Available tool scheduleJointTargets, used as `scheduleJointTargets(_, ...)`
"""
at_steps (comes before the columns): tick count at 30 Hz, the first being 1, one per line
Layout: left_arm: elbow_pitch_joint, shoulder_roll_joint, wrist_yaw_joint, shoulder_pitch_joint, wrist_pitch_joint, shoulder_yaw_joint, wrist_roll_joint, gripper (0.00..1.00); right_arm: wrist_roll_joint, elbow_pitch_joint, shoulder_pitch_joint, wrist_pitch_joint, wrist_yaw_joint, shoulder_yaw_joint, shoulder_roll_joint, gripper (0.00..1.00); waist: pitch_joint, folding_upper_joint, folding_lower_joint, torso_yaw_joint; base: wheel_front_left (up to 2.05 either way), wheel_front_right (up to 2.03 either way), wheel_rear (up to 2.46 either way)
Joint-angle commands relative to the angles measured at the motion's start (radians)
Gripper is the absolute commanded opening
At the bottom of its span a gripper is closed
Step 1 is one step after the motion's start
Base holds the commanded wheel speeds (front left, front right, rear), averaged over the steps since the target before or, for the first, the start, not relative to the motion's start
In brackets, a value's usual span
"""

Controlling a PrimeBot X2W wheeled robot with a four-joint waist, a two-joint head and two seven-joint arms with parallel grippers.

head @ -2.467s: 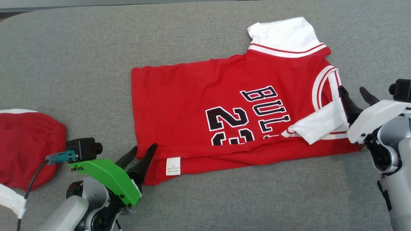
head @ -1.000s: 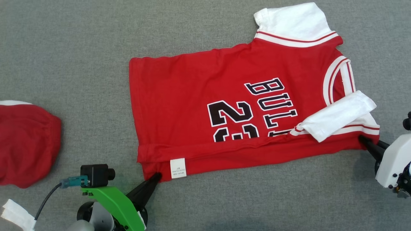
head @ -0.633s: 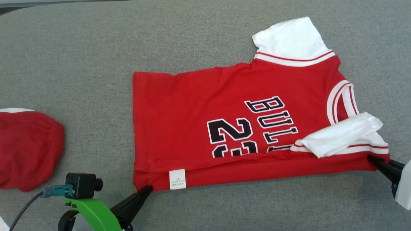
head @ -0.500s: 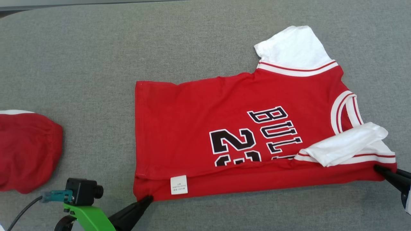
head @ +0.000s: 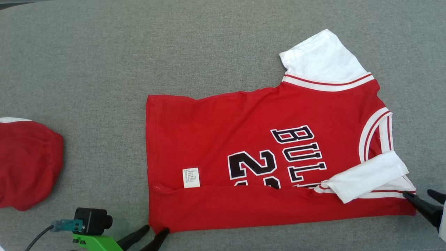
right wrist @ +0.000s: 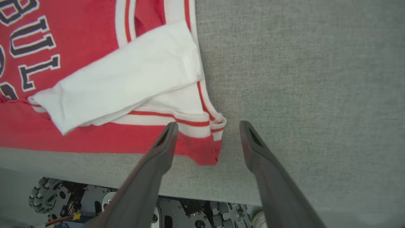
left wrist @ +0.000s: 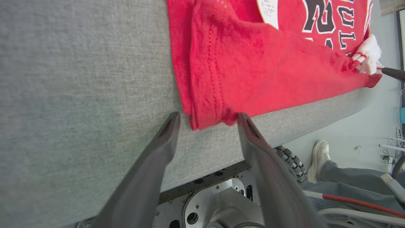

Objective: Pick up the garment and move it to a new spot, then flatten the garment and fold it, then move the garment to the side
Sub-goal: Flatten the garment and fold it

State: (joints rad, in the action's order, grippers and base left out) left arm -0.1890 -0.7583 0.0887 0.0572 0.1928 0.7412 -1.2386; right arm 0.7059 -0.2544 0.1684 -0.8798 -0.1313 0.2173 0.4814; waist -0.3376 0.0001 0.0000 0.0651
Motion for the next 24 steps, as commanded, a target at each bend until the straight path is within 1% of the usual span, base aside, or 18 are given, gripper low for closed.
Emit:
scheduleJointTargets(1,-0.008,-0.011,0.01,0.003,-0.015,-0.01,0.023,1.0,-0.009,-0.012,-0.008,0.015,0.001,0.01,0.014,1.0,0.002,-0.0001,0.0,0.002,0.0,0.0,0.0)
scheduleJointTargets(4,-0.052,-0.026,0.032,0.013,-0.049,-0.04,0.04,1.0,0.001,-0.059,-0.058,0.046,0.001,0.038,0.029,1.0,0.0,-0.0001,0.0,0.0,0.0,0.0,0.0)
scheduleJointTargets(6,-0.088,-0.029,0.053,0.042,-0.071,-0.077,0.041,1.0,0.005,-0.093,-0.109,0.043,0.001,0.039,0.043,1.0,-0.013,-0.0001,0.0,0.001,0.0,0.0,0.0)
scheduleJointTargets(9,-0.106,-0.026,0.066,0.125,-0.054,-0.107,0.06,1.0,-0.028,-0.109,-0.243,0.034,0.001,0.031,0.061,1.0,-0.06,-0.0001,0.0,0.012,0.0,0.0,0.0)
scheduleJointTargets(11,-0.081,0.001,0.063,0.215,-0.022,-0.114,0.069,1.0,-0.065,-0.079,-0.36,0.023,0.001,0.007,0.055,1.0,-0.105,-0.0001,0.0,0.028,0.0,0.0,0.0)
scheduleJointTargets(14,-0.004,0.049,0.052,0.365,0.028,-0.105,0.098,1.0,-0.144,-0.004,-0.543,0.01,0.001,-0.05,0.046,1.0,-0.175,-0.0001,0.0,0.057,0.0,0.0,0.0)
scheduleJointTargets(16,0.064,0.096,0.039,0.459,0.057,-0.089,0.112,1.0,-0.195,0.062,-0.663,0.007,0.0,-0.088,0.028,1.0,-0.217,-0.0001,0.0,0.082,0.0,0.0,0.0)
scheduleJointTargets(19,0.159,0.158,-0.002,0.58,0.087,-0.063,0.137,1.0,-0.275,0.164,-0.812,0.008,0.001,-0.149,0.008,1.0,-0.271,-0.0001,0.0,0.115,0.0,0.0,0.0)
scheduleJointTargets(24,0.294,0.232,-0.061,0.697,0.111,-0.02,0.168,1.0,-0.349,0.315,-0.963,0.028,0.001,-0.21,-0.034,1.0,-0.309,-0.0001,0.0,0.147,0.0,0.0,0.0)
